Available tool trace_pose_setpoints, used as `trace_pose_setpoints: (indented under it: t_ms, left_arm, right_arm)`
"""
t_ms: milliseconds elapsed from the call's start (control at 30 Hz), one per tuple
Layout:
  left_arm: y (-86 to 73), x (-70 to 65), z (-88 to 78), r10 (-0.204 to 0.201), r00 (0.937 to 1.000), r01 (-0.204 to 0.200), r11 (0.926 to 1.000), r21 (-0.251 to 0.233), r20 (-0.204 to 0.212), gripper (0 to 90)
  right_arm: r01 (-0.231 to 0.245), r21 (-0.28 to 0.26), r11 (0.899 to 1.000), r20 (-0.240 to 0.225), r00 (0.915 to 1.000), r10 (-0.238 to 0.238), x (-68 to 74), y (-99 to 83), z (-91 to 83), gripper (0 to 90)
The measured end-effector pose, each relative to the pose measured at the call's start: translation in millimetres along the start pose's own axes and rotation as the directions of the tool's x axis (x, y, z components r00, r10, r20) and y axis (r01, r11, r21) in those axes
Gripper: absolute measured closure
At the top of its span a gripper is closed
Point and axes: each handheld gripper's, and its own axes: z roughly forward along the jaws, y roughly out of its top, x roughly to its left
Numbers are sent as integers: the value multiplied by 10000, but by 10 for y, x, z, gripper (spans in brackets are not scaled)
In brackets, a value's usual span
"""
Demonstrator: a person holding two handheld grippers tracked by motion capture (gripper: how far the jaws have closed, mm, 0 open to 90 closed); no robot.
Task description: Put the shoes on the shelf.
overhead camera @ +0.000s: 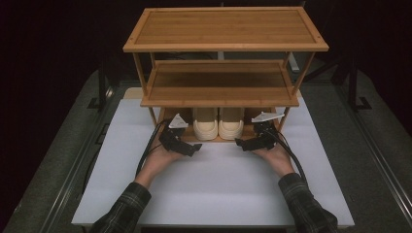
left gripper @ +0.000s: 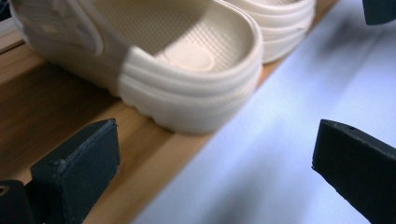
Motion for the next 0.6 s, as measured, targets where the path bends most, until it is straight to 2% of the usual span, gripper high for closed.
trace_pose_setpoints:
  t_ms: [233,300,600]
  left_arm:
    - [-144,-50,-310,64,9998,-67,9999,-151,-186,6]
    - [-206,-56,-396,63,9996,-69,9998,-201,-267,6]
    - [-594,-76,-805,85,9970,-93,9999,-108,-773,6]
  right_arm:
    - [35,-64,10000,167,9999,-34,-25,-219,-251,21]
    - [-83,-47,10000,176,9998,84,-30,-275,-330,21]
    - [-37,-157,9999,398,9992,44,-59,-559,-700,21]
